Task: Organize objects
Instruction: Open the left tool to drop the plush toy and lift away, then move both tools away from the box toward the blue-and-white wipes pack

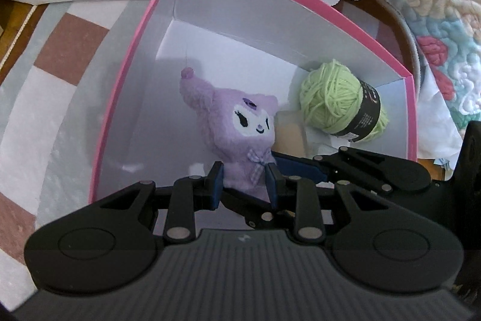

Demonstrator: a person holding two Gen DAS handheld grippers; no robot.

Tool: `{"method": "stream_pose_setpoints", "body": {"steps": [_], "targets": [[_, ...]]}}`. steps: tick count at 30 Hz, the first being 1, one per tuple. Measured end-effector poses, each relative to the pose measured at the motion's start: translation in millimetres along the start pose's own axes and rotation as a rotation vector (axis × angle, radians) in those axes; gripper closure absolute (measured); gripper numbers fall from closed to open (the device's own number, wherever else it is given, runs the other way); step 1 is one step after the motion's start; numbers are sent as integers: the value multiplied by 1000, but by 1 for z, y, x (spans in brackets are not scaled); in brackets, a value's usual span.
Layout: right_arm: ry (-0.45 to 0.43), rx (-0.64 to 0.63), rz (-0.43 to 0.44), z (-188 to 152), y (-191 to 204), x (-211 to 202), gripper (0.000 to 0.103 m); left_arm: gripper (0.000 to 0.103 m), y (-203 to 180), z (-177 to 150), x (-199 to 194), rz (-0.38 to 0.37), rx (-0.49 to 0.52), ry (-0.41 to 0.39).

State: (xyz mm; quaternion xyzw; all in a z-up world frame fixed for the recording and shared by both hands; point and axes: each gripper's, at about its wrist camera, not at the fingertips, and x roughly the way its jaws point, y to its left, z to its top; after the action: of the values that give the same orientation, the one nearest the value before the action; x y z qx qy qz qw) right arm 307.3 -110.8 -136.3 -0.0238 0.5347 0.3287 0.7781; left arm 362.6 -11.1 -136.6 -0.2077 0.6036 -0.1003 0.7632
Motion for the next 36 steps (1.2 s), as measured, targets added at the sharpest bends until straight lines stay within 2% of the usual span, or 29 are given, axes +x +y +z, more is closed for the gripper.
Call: {"method": "stream_pose_setpoints", "body": {"steps": [2,3,6,13,21,27,30,36], "targets": [[18,15,6,0,-2,2,49,69,2,-1,3,4,-29,3],[33,28,11,1,-4,3,46,66,2,-2,4,5,-35,-2],[62,67,-16,1,-7,5,42,60,0,-9,1,13,-7,-29],[-30,43,-87,-14,19,-29,30,51,-8,-27,-30,20,69,-101],[-141,12,-165,-35,50,-97,30,50,-11,-51,-97,19,157,-154],[-194,-20,-224,-36,80,-148,30,48,-29,-69,-158,34,235,-192],[-224,-27,-221,-43,97,-182,27,45,-38,-86,-188,40,273,-213],[-232,-67,-217,-60,127,-227,27,46,-51,-127,-244,48,320,-271]]}}
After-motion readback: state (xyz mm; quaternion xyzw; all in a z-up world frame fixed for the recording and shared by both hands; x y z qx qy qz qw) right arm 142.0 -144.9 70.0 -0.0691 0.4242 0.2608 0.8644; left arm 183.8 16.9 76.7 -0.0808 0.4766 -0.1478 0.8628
